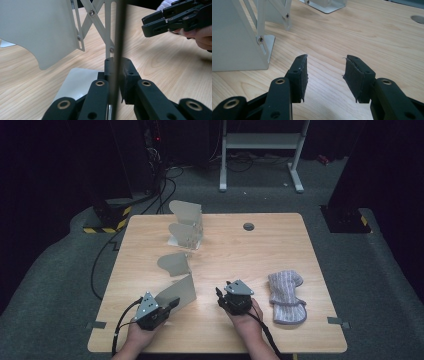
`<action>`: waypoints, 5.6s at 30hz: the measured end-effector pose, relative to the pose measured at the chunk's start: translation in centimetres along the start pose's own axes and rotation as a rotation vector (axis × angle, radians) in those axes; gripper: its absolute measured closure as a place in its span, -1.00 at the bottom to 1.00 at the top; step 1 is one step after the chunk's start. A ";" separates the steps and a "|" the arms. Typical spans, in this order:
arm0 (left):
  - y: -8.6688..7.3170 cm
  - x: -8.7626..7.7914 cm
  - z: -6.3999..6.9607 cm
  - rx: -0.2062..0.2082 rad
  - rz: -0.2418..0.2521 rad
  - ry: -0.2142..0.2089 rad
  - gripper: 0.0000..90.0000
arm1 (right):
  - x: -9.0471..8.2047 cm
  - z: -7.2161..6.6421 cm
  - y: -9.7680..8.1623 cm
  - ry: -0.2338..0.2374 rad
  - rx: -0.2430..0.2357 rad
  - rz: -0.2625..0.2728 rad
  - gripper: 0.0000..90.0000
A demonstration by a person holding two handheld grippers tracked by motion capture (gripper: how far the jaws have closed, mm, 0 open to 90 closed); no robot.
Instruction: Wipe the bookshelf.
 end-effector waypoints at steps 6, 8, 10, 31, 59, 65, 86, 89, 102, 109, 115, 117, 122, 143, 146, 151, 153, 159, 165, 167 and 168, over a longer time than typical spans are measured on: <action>-0.7 -1.4 -0.8 -0.021 -0.010 0.055 0.89 | 1.2 -1.4 0.6 0.038 -0.029 -0.003 0.18; -0.8 -1.7 -0.8 -0.032 -0.007 0.053 0.92 | 1.4 -1.8 0.7 0.046 -0.036 -0.006 0.18; -0.7 -1.7 -0.4 -0.020 -0.012 0.056 0.94 | 1.6 -2.1 0.8 0.052 -0.044 -0.007 0.18; 2.0 4.0 1.5 -0.004 0.000 -0.011 0.97 | -1.8 1.0 -1.0 -0.037 0.020 0.005 0.17; 2.2 2.2 1.5 0.005 0.019 -0.019 0.97 | -1.0 0.3 -1.3 -0.023 -0.002 -0.018 0.15; 2.8 3.8 1.3 0.000 0.025 -0.006 0.97 | -1.5 0.7 -1.6 -0.034 0.005 -0.017 0.15; 3.9 7.0 0.5 -0.033 0.049 0.012 0.85 | -3.6 1.9 -3.3 -0.088 0.038 -0.027 0.13; 3.6 6.0 0.3 -0.034 0.054 -0.009 0.59 | -3.0 1.2 -3.1 -0.066 0.024 -0.032 0.09; -0.9 0.7 -1.7 -0.055 -0.047 0.044 0.26 | 1.3 -3.7 -0.8 0.091 -0.008 -0.036 -0.22; -2.2 -0.9 -2.3 -0.083 -0.072 0.078 0.26 | 3.2 -4.5 0.8 0.077 0.002 -0.017 -0.30; -2.6 -1.4 -2.6 -0.096 -0.078 0.089 0.25 | 4.0 -4.5 1.0 0.070 0.018 -0.020 -0.33; -2.5 -1.4 -2.6 -0.096 -0.078 0.086 0.25 | 4.0 -4.3 1.1 0.068 0.019 -0.018 -0.33; -2.3 -0.8 -2.3 -0.092 -0.077 0.066 0.24 | 3.5 -2.8 1.1 0.037 0.044 -0.011 -0.33; -2.6 -0.4 -2.0 -0.090 -0.093 0.046 0.21 | 2.3 4.5 2.5 -0.126 0.093 0.058 -0.15; -2.8 -0.6 -2.1 -0.093 -0.097 0.052 0.21 | 2.5 3.7 3.0 -0.111 0.074 0.071 -0.13; -3.0 -1.0 -2.2 -0.096 -0.101 0.062 0.21 | 3.2 3.5 3.5 -0.111 0.076 0.091 -0.02; -3.2 -1.2 -2.2 -0.099 -0.104 0.065 0.21 | 3.6 3.8 3.5 -0.117 0.086 0.088 0.06; -3.4 -1.4 -2.3 -0.101 -0.110 0.074 0.21 | 4.2 4.6 3.6 -0.081 0.124 0.062 0.46; -3.3 -1.2 -2.1 -0.098 -0.109 0.065 0.21 | 4.0 5.1 3.5 -0.111 0.120 0.062 0.70; -3.2 -1.1 -2.0 -0.093 -0.110 0.060 0.21 | 3.8 5.4 3.4 -0.109 0.129 0.063 0.74; -3.2 -1.0 -1.9 -0.093 -0.109 0.056 0.21 | 3.7 5.4 3.3 -0.104 0.134 0.062 0.76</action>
Point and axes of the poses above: each handheld gripper's, and its own axes: x roughly forward along the jaws, y roughly out of its top, z roughly to its right, the point moved 7 cm from there along x, roughly forward along the jaws, and after that the axes turned 10 degrees about x, right-handed, at the moved point
